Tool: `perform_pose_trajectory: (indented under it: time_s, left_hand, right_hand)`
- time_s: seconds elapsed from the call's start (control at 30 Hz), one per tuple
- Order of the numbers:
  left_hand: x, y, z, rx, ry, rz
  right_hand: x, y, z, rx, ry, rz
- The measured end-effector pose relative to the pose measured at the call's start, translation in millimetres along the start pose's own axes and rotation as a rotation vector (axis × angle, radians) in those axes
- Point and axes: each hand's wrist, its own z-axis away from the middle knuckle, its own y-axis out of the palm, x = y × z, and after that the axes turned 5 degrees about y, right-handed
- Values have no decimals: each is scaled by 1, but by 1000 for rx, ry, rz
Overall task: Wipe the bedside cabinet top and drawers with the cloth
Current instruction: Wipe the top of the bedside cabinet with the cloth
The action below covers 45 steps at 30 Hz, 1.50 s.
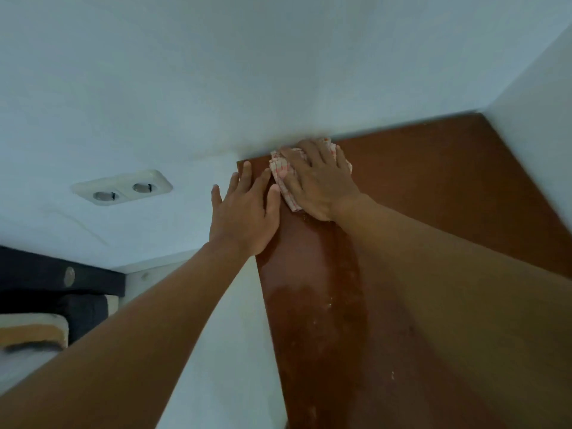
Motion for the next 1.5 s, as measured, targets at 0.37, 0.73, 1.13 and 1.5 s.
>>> perform_pose_trajectory:
  time_s: [0.37,0.73,1.13,1.5]
  left_hand:
    - [-6,-15,-5,179,-40,-87]
    - [-36,-12,38,253,-139,-79]
    - [-78,27,208,129,-44,111]
    - [-94,21,291,71,-102,130]
  right_hand:
    - [-1,6,19,-1,1,47]
    - [-19,19,136,-23,-3,33]
    - [-36,36,327,45,0,1]
    - [-66,71,487,-144,-63,-187]
